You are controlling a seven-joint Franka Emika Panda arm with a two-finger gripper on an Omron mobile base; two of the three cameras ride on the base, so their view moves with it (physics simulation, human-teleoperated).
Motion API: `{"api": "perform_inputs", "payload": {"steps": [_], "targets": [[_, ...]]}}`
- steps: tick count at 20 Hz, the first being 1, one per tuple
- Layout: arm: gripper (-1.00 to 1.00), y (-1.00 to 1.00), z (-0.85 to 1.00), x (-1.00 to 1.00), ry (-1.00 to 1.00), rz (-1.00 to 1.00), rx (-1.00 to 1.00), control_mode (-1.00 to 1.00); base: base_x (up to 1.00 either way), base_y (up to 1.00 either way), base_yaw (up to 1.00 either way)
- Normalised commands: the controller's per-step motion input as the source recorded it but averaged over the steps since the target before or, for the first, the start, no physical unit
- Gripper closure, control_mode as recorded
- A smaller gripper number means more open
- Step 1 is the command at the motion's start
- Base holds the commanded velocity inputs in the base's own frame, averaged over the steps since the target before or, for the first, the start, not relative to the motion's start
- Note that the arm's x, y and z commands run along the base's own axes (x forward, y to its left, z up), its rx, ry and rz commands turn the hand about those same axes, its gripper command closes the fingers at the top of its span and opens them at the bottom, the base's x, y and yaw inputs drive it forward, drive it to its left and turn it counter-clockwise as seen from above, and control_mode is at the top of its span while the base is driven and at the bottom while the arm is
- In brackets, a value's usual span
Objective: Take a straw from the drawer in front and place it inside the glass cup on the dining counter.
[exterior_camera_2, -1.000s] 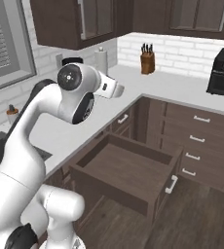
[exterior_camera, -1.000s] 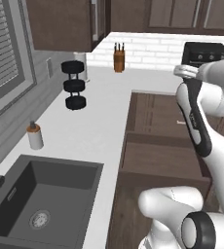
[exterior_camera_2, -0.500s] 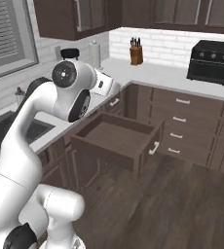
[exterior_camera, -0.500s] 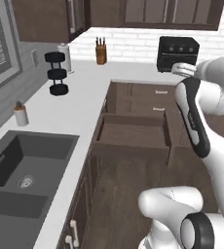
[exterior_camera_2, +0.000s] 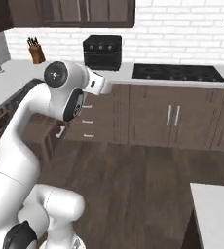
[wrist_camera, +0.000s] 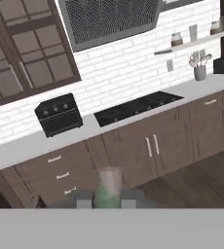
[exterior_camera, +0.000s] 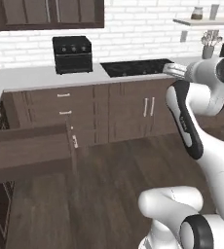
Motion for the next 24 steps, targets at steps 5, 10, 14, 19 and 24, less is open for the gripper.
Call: {"api": "perform_inputs", "payload": {"steps": [5, 10, 14, 19, 24], "targets": [[1.0, 0.0, 0.0, 0.0, 0.0, 0.0, 0.0, 1.0, 0.0, -1.0, -0.64], [1.0, 0.0, 0.0, 0.0, 0.0, 0.0, 0.0, 1.0, 0.23, -0.34, -0.61], [1.0, 0.0, 0.0, 0.0, 0.0, 0.0, 0.0, 1.0, 0.44, 0.47, -0.48], [1.0, 0.0, 0.0, 0.0, 0.0, 0.0, 0.0, 1.0, 0.45, 0.97, -0.41], [1.0, 0.0, 0.0, 0.0, 0.0, 0.0, 0.0, 1.0, 0.56, 1.0, -0.41]]}}
